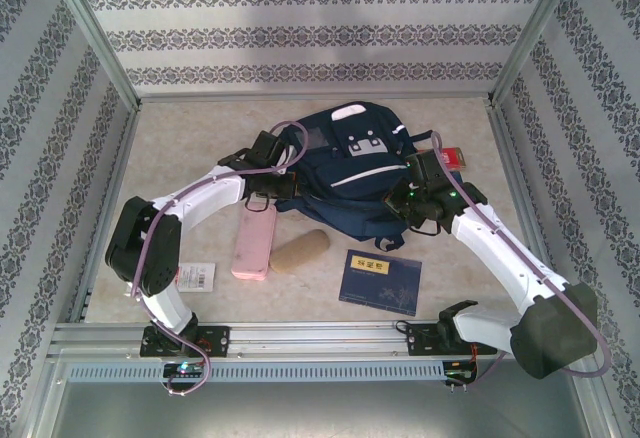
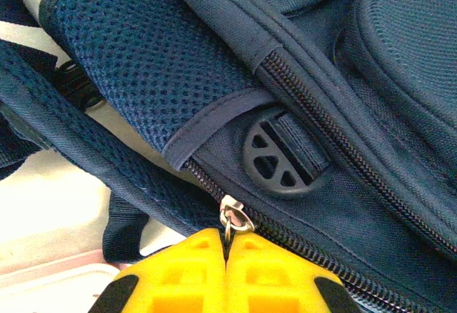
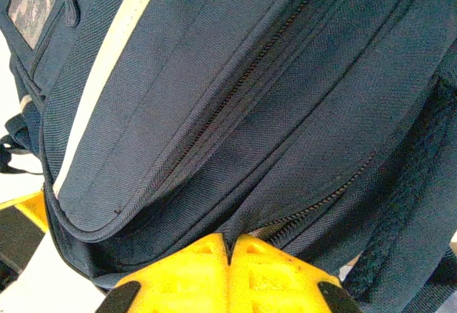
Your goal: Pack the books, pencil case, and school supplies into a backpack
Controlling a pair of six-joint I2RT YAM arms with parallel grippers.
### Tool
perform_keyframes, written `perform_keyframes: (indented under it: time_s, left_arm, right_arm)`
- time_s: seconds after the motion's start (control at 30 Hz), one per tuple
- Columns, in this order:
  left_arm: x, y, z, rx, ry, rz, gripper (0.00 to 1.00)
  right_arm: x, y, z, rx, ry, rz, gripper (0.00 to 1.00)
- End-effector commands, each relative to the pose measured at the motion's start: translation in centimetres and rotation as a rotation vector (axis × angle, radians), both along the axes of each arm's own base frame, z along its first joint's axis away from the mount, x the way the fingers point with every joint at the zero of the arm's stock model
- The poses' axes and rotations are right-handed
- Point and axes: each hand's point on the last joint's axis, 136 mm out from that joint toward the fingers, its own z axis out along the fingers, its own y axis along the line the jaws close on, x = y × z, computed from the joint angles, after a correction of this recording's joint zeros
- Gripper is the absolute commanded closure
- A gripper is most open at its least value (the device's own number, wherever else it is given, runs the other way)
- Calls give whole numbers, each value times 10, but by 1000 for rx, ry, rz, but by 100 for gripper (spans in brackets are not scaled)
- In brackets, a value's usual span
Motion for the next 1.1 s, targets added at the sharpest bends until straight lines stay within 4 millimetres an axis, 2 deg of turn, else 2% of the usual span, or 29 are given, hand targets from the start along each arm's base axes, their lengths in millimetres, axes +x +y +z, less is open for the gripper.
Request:
perform_keyframes:
  time_s: [0.0, 0.07, 0.1, 0.17, 0.2, 0.27, 0.33, 0.57, 0.63, 0.73, 0.8, 0.9, 0.97, 1.07]
  left_arm:
    - [18, 13, 24, -49, -45, 57, 100]
    - [23, 12, 42, -94, -72, 73, 100]
    - [25, 12, 51, -108, -86, 78, 100]
    - [28, 12, 65, -122, -109, 80, 100]
    - [28, 12, 70, -124, -118, 80, 100]
    - [26, 15, 77, -125, -132, 88, 100]
    - [23, 21, 78, -121, -139, 107, 100]
    - [15, 48, 49, -90, -82, 164, 97]
    - [13, 46, 42, -93, -61, 154, 89]
    - [10, 46, 38, -80, -29, 147, 70]
    - [8, 51, 41, -59, -34, 155, 61]
    - [6, 60, 50, -22, -64, 165, 57]
    - [4, 64, 52, -13, -65, 172, 56]
    - [3, 55, 59, -31, -61, 116, 48]
  right_arm:
    - [10, 0, 14, -42, -41, 59, 77]
    - [10, 0, 22, -52, -66, 83, 47]
    - [10, -2, 28, -63, -90, 92, 37]
    - [7, -10, 36, -92, -126, 77, 25]
    - [6, -15, 40, -104, -142, 70, 23]
    - [1, -25, 45, -137, -160, 57, 22]
    - [-2, -26, 47, -141, -176, 75, 22]
    - [-14, 14, 50, -82, -247, 300, 26]
    - [-19, 18, 46, -168, -218, 341, 27]
    - [-23, 21, 39, -260, -197, 378, 33]
    - [-26, 41, 42, -265, -247, 460, 35]
    - [-35, 73, 46, -291, -287, 636, 34]
    - [-34, 73, 42, -346, -277, 651, 31]
    - [-29, 62, 34, -375, -240, 587, 26]
